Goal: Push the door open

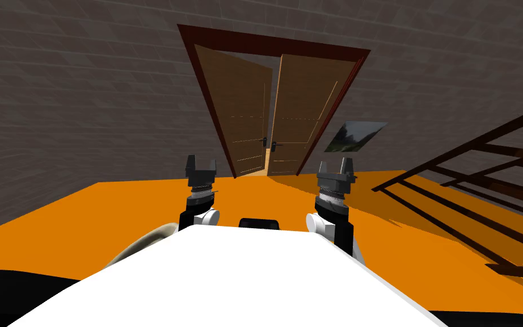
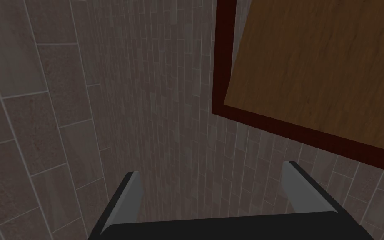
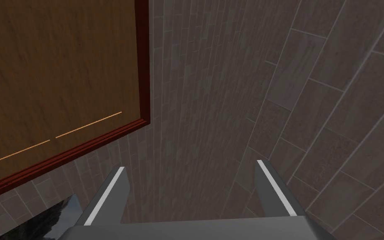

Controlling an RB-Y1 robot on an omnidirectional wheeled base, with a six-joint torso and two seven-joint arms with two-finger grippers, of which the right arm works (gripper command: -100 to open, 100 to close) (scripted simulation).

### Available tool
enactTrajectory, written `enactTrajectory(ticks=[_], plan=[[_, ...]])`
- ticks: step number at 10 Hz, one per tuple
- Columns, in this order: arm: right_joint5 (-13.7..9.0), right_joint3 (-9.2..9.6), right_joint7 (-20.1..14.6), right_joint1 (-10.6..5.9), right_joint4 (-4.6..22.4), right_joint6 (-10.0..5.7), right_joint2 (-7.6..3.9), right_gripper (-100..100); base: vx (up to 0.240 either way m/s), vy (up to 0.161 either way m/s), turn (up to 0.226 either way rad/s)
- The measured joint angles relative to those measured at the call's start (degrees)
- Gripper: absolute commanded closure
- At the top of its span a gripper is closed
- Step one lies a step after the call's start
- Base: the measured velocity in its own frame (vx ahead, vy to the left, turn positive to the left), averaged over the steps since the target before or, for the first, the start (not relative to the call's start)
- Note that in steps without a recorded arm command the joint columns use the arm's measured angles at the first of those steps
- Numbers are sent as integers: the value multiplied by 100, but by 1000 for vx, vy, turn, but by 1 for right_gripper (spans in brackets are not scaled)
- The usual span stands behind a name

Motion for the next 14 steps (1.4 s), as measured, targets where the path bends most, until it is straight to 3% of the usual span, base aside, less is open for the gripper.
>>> enactTrajectory(ticks=[6, 8, 14], plan=[[44, 3, 82, -434, 661, 188, -135, -100, 166, -47, 20], [40, -25, 86, -577, 1016, 167, -210, -100, 135, -32, 24], [104, 18, 186, -993, 1728, 332, -260, -100, 99, -34, 18]])
